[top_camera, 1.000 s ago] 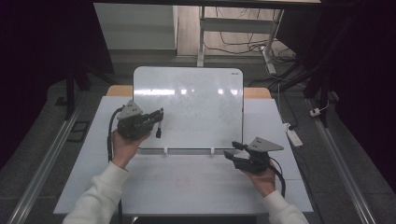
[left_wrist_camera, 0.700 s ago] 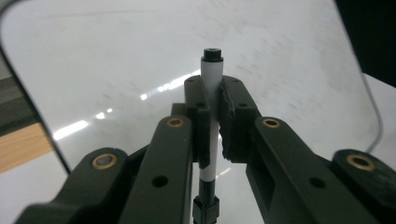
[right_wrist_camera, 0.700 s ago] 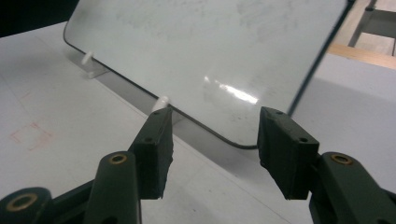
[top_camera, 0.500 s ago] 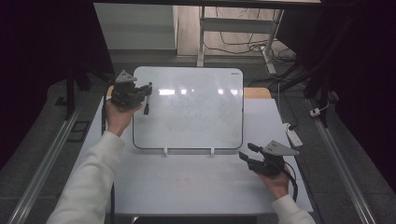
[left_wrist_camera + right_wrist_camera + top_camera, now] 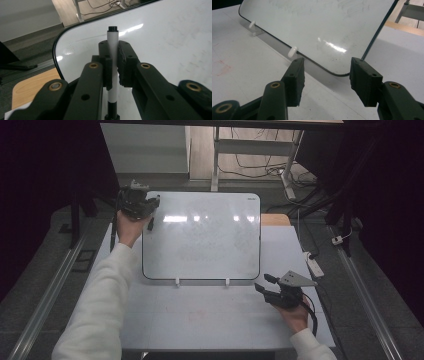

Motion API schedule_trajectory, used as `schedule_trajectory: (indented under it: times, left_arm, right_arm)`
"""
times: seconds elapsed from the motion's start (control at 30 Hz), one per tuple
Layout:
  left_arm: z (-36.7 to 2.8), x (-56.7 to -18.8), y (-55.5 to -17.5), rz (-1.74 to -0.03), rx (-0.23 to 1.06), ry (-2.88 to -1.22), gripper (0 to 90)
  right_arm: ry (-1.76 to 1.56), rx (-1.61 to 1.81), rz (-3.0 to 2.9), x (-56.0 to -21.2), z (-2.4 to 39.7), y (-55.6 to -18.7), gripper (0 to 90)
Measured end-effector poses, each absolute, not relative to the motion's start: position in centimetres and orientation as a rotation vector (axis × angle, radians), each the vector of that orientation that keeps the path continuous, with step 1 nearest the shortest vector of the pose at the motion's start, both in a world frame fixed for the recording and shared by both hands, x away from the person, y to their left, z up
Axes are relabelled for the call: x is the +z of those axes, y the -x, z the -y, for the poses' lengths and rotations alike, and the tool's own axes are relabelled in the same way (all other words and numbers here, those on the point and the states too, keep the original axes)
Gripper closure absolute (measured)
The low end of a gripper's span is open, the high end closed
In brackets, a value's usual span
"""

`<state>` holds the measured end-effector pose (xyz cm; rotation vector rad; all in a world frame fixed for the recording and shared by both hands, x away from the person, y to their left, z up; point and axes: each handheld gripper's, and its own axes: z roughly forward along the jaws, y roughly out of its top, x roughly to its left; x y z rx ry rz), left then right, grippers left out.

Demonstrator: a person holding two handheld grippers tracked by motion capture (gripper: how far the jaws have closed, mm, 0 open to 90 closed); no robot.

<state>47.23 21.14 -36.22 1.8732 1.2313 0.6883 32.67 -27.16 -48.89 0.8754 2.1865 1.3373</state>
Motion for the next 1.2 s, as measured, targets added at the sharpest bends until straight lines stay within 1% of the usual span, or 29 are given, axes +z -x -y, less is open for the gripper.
schedule_trajectory:
  times: [0.2, 0.43, 0.47, 0.53, 0.6, 0.67, 0.83, 0.9, 1.0, 1.2]
  left_arm:
    - [-20.8, -37.1, -48.4, -1.247, 0.706, -1.901, 81.4]
    - [-20.7, -37.3, -48.5, -1.233, 0.719, -1.895, 80.0]
    - [-20.7, -37.3, -48.4, -1.233, 0.722, -1.894, 78.6]
    - [-20.8, -37.4, -48.3, -1.222, 0.722, -1.89, 70.9]
    - [-20.9, -37.3, -48.0, -1.211, 0.726, -1.881, 67.3]
    - [-21.1, -37.2, -47.7, -1.203, 0.728, -1.868, 60.4]
    - [-21.9, -36.6, -45.6, -1.149, 0.735, -1.833, 46.6]
    - [-22.2, -36.6, -44.4, -1.119, 0.711, -1.823, 44.4]
    - [-22.5, -37.1, -42.5, -1.078, 0.656, -1.852, 41.2]
    - [-23.0, -38.8, -38.8, -1.027, 0.587, -1.871, 39.7]
  right_arm:
    - [-0.876, 1.332, -2.195, -49.1, 27.1, -32.8, 45.4]
    - [-0.875, 1.322, -2.197, -49.2, 27.2, -32.8, 45.3]
    - [-0.874, 1.322, -2.197, -49.2, 27.2, -32.8, 45.4]
    - [-0.873, 1.321, -2.197, -49.2, 27.2, -32.8, 45.2]
    - [-0.872, 1.317, -2.198, -49.2, 27.2, -32.8, 45.0]
    - [-0.876, 1.317, -2.196, -49.2, 27.3, -32.8, 45.0]
    - [-0.882, 1.313, -2.195, -49.3, 27.5, -32.9, 44.4]
    - [-0.882, 1.313, -2.199, -49.3, 27.7, -32.9, 44.1]
    - [-0.878, 1.306, -2.21, -49.2, 27.9, -33.0, 43.7]
    - [-0.878, 1.303, -2.22, -49.2, 28.5, -33.3, 42.9]
